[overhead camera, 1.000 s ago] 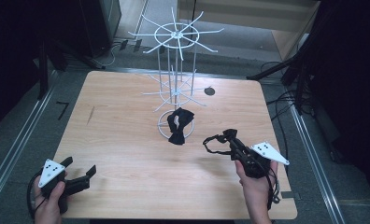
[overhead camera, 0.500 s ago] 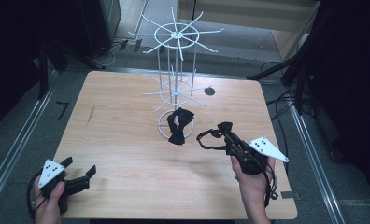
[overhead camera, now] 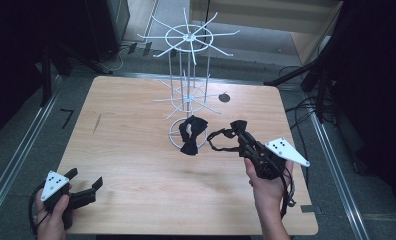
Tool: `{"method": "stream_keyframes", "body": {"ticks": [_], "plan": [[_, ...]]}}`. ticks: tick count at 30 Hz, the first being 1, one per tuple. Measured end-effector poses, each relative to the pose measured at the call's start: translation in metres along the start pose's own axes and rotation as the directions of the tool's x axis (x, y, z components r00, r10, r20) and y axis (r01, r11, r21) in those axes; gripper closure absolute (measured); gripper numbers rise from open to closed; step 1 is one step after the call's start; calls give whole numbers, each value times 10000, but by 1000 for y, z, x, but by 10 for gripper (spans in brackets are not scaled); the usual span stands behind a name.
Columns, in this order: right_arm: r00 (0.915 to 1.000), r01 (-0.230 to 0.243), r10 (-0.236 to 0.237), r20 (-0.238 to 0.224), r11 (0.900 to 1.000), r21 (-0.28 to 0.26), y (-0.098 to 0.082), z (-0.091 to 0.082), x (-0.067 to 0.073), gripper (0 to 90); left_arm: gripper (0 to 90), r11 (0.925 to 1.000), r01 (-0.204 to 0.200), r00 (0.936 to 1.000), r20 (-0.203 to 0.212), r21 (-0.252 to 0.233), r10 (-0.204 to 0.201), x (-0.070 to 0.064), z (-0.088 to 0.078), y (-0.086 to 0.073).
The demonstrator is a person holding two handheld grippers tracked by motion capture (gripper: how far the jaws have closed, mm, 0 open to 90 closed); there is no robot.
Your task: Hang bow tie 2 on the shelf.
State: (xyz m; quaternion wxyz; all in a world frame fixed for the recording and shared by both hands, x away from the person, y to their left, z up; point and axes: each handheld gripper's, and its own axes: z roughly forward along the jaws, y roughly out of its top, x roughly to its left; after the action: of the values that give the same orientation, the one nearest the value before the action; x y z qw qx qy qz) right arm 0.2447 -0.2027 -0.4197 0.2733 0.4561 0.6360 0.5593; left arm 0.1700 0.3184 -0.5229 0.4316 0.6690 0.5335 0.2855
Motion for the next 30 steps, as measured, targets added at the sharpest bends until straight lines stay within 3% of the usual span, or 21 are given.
{"method": "stream_keyframes", "body": {"ticks": [14, 30], "plan": [[9999, -21, 19, -113, 9997, -235, 21, 13, 8, 781, 71, 10000, -48, 10000, 4, 17, 48, 0, 0, 0], [9987, -437, 425, -299, 9981, -424, 31, 25, 4, 779, 71, 10000, -46, 10000, -69, -9, 46, -1, 0, 0]]}}
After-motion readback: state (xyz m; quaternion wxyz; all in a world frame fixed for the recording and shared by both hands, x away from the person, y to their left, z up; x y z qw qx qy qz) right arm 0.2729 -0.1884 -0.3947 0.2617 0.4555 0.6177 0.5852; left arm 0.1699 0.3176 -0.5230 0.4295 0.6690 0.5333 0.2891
